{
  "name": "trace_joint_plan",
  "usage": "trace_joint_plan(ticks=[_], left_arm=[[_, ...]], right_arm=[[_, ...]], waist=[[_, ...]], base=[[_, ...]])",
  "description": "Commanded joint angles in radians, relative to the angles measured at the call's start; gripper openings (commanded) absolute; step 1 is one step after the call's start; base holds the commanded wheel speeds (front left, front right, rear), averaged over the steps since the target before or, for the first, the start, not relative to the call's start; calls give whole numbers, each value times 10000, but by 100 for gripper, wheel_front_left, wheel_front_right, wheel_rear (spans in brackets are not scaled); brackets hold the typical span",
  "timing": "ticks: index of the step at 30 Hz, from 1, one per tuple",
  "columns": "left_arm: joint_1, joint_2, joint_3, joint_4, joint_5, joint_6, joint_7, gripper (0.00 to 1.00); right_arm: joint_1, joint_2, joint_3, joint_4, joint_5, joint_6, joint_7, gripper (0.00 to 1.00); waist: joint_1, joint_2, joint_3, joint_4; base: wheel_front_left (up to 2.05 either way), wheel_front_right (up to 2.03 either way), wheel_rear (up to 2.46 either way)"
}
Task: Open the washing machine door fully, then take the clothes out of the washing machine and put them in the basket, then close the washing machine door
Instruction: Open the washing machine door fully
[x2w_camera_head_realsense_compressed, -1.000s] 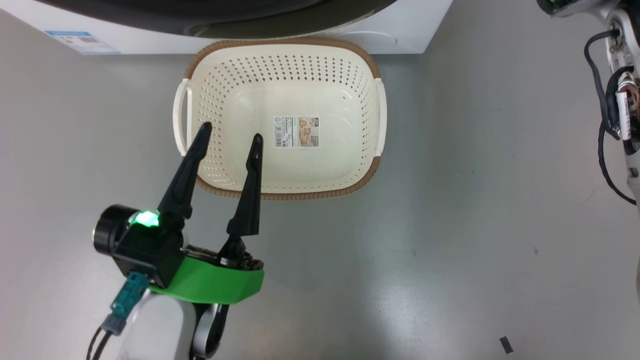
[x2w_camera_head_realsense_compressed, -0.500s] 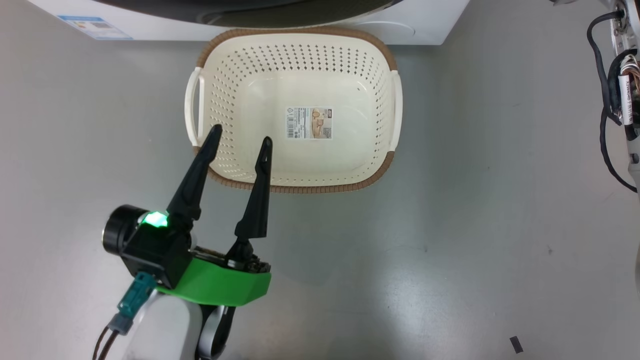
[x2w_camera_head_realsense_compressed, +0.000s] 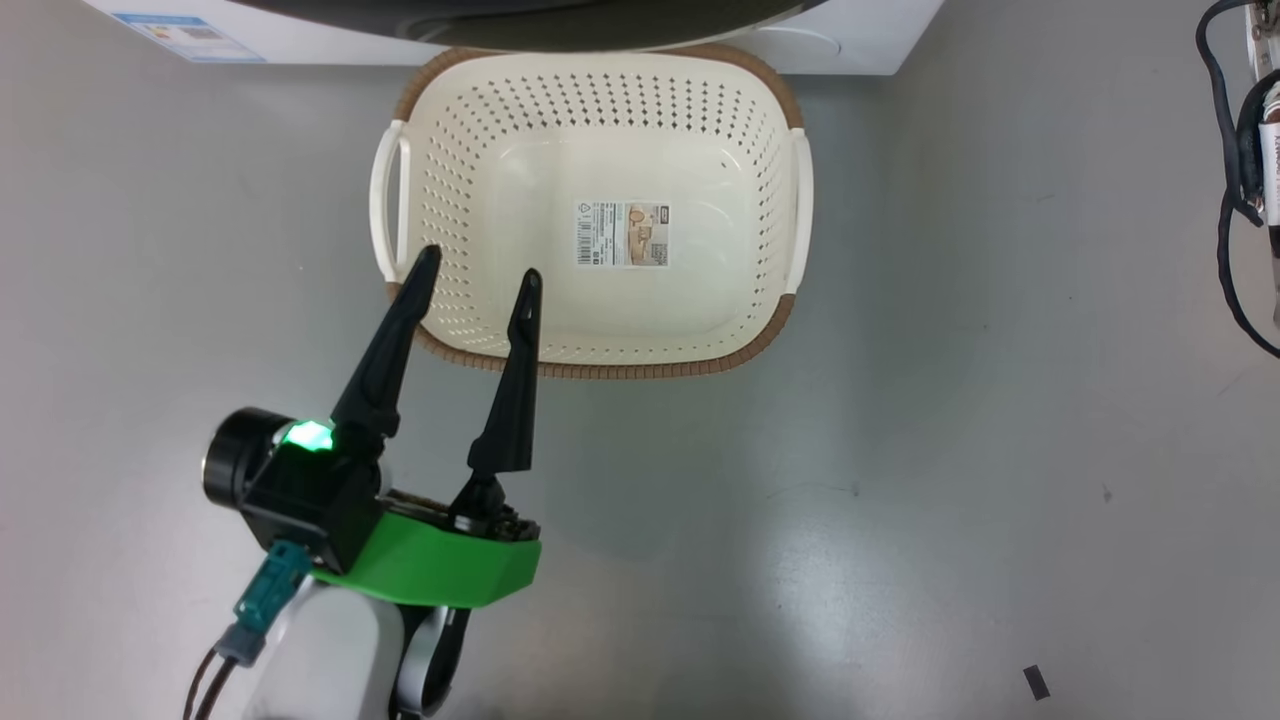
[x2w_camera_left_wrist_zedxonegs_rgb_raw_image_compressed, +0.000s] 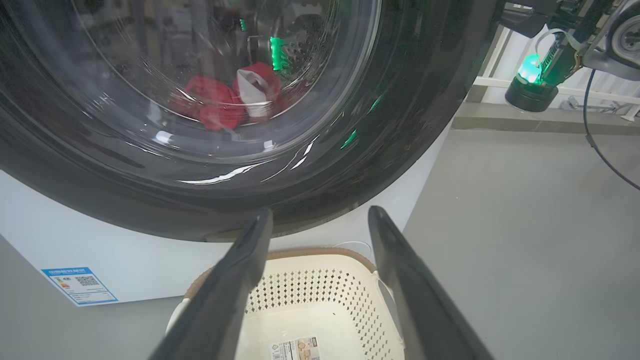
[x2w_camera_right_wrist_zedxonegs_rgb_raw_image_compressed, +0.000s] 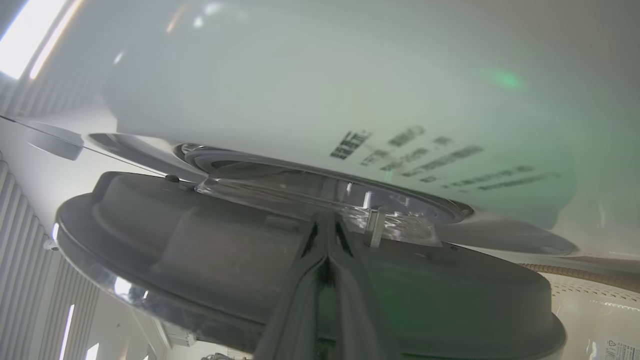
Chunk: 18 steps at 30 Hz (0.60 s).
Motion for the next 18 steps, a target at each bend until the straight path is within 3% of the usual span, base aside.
trace_joint_plan(ticks=[1,18], left_arm=[[-87,156,319,-171,18,27,-49,100],[75,156,562,86,252,-98,-49,100]], right_arm=[[29,278,32,-381,66,8,202,0],[997,625,483,-805,-280,8,1307,0]], waist=[[0,0,-27,-39],[0,0,-693,-518]], base=[[0,0,0],[0,0,0]])
